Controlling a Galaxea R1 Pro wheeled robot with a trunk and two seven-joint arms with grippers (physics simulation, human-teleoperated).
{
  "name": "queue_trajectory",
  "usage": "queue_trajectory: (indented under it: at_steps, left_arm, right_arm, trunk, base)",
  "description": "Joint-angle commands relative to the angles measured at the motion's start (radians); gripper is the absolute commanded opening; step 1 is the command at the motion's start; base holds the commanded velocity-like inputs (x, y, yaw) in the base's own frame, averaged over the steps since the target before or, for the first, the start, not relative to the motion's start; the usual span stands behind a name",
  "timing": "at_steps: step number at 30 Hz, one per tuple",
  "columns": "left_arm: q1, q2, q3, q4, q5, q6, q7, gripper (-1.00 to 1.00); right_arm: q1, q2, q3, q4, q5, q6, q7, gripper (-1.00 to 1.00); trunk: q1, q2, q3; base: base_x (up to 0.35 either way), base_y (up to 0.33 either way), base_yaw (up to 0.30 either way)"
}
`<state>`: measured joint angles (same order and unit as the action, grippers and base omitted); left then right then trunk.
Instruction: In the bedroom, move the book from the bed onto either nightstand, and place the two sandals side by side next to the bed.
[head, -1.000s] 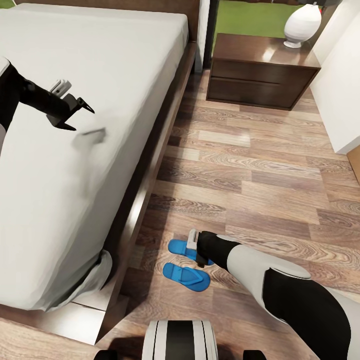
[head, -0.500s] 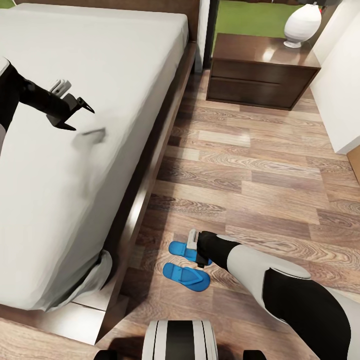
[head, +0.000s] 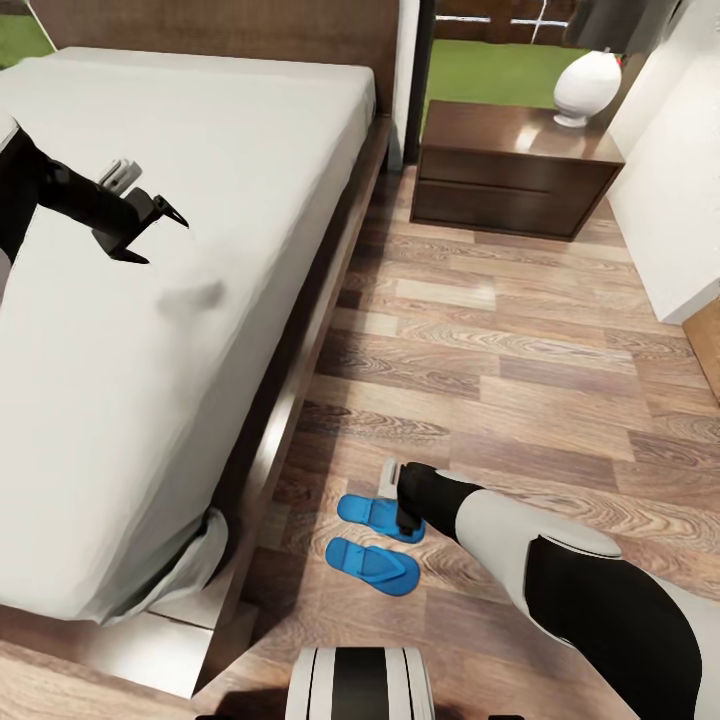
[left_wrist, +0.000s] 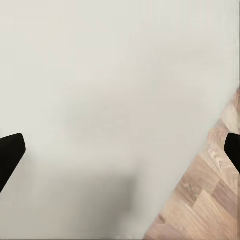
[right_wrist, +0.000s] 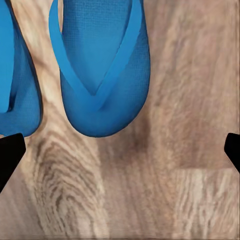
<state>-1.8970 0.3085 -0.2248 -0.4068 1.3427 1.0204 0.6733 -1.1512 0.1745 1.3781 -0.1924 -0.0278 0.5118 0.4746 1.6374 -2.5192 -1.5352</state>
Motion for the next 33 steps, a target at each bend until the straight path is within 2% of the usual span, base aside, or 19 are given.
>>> queue_trajectory:
  at_steps: [1, 23, 33]
  left_arm:
    - [0.0, 0.002, -0.007, -0.001, 0.01, 0.001, 0.008, 1.0]
    - [0.0, 0.01, -0.008, -0.001, 0.01, 0.001, 0.008, 1.0]
    - [0.0, 0.01, -0.011, -0.001, 0.01, 0.0, 0.009, 1.0]
  right_arm:
    - [-0.001, 0.0, 0.004, 0.005, -0.003, 0.004, 0.002, 1.0]
    - [0.001, -0.001, 0.0, 0.01, -0.016, -0.067, 0.005, 1.0]
    - [0.001, -0.037, -0.055, 0.01, -0.095, -0.071, 0.005, 1.0]
  trunk:
    - [-0.001, 0.0, 0.003]
    - [-0.01, 0.005, 0.088]
    - [-0.015, 0.008, 0.127]
  base:
    - [0.0, 0.0, 0.0]
    - [0.0, 0.0, 0.0]
    - [0.0, 0.0, 0.0]
